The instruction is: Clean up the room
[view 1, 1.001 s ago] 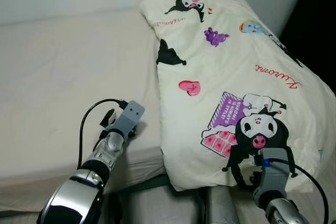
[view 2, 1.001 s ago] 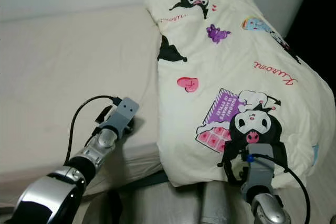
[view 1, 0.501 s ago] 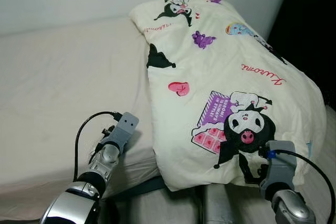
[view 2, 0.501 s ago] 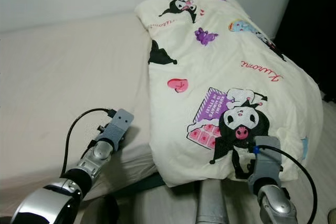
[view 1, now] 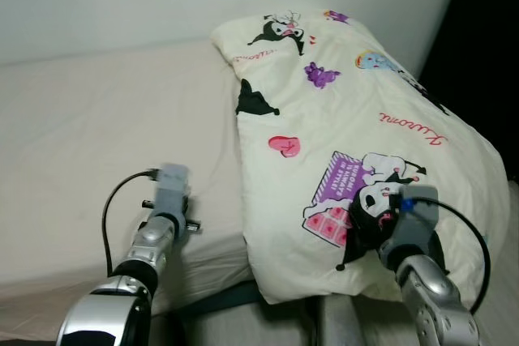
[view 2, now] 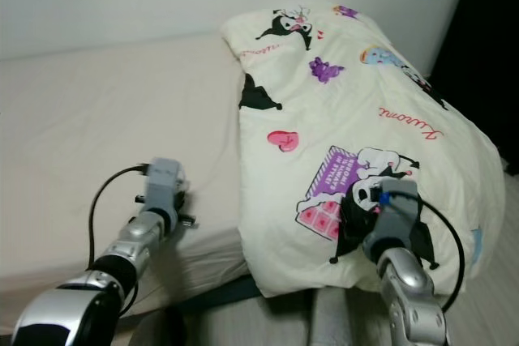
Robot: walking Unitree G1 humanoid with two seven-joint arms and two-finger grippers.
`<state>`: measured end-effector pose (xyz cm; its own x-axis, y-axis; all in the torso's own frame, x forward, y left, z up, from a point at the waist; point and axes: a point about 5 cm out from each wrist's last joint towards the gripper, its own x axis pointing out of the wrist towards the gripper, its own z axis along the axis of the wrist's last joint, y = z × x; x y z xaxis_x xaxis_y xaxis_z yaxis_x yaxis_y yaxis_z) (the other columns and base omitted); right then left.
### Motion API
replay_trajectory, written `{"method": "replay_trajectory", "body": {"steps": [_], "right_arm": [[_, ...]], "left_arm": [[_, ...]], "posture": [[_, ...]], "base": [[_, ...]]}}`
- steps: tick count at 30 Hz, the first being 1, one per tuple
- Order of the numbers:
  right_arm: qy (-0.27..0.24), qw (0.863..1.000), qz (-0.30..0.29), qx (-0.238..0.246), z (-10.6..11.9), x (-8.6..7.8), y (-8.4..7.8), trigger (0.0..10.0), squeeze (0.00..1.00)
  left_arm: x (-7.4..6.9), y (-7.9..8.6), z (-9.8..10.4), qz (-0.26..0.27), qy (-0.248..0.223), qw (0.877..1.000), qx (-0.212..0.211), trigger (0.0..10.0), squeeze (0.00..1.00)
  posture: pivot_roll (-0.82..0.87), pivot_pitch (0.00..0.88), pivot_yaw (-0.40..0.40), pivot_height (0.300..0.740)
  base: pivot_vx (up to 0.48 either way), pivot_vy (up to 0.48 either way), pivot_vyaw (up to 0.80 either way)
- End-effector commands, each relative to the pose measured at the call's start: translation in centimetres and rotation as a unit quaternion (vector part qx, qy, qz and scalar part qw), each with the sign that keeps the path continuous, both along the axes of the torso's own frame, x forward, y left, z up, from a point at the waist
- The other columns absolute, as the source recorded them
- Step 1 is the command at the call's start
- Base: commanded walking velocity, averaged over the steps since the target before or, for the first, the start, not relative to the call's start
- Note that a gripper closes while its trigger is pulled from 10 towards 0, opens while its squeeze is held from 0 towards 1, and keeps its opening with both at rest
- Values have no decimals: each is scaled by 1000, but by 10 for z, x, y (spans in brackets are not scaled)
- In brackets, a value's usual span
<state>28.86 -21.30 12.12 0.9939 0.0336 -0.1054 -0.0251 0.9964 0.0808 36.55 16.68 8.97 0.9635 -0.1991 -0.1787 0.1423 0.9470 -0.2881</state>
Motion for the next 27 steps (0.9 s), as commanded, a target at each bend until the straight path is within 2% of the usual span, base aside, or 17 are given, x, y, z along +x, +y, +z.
{"method": "replay_trajectory", "body": {"steps": [1,4,5,6,7,9,11,12,14,16,17,18,19,20,21,22,27], "right_arm": [[-1,1000,14,11,-2,4,5,10000,0],[-15,1000,20,16,7,13,7,10000,0],[-15,1000,20,16,7,13,7,10000,0],[-27,999,26,20,13,20,9,10000,0],[-27,999,26,20,13,20,9,10000,0],[-32,999,29,22,16,23,11,10000,0],[-49,998,36,28,25,27,14,10000,0],[-49,998,36,28,25,27,14,10000,0],[-58,997,40,30,30,30,17,10000,0],[-59,997,42,31,30,31,18,10000,0],[-59,997,45,30,30,32,19,10000,0],[-59,997,48,30,30,33,21,10000,0],[-59,997,48,30,30,33,21,10000,0],[-59,997,50,29,30,34,22,10000,0],[-57,997,53,29,28,35,23,10000,0],[-55,997,56,28,26,38,25,10000,0],[-51,997,57,27,23,39,27,10000,0]], "left_arm": [[8,0,22,-28,-53,996,-66,0,0],[9,5,40,-90,-101,983,-123,0,0],[9,5,40,-90,-101,983,-123,0,0],[6,10,55,-150,-140,963,-176,0,0],[6,10,55,-150,-140,963,-176,0,0],[3,11,61,-176,-157,951,-202,0,0],[-6,10,71,-230,-186,920,-258,0,0],[-6,10,71,-230,-186,920,-258,0,0],[-9,7,71,-239,-194,906,-289,0,0],[-8,6,68,-230,-188,910,-291,0,0],[-5,2,60,-211,-172,922,-274,0,0],[-2,-2,45,-176,-135,947,-232,8118,0],[-2,-2,45,-176,-135,947,-232,8118,0],[-1,-5,36,-155,-111,961,-199,8118,0],[-1,-7,24,-128,-79,975,-163,10000,0],[-2,-6,12,-80,-44,987,-130,10000,0],[-3,1,1,-17,-6,994,-104,10000,0]], "posture": [[-102,26,44,484],[-86,7,35,494],[-86,7,35,494],[-78,0,32,504],[-78,0,32,504],[-73,0,34,509],[-71,0,38,519],[-71,0,38,519],[-72,0,40,529],[-69,0,39,534],[-64,0,36,539],[-60,0,35,544],[-60,0,35,544],[-54,0,34,549],[-53,0,37,554],[-53,0,37,564],[-53,0,41,579]], "base": [[0,0,0],[0,0,0],[0,0,0],[0,0,0],[0,0,0],[0,0,0],[0,0,0],[0,0,0],[0,0,0],[0,0,0],[0,0,0],[0,0,0],[0,0,0],[0,0,0],[0,0,0],[0,0,0],[0,0,0]]}}
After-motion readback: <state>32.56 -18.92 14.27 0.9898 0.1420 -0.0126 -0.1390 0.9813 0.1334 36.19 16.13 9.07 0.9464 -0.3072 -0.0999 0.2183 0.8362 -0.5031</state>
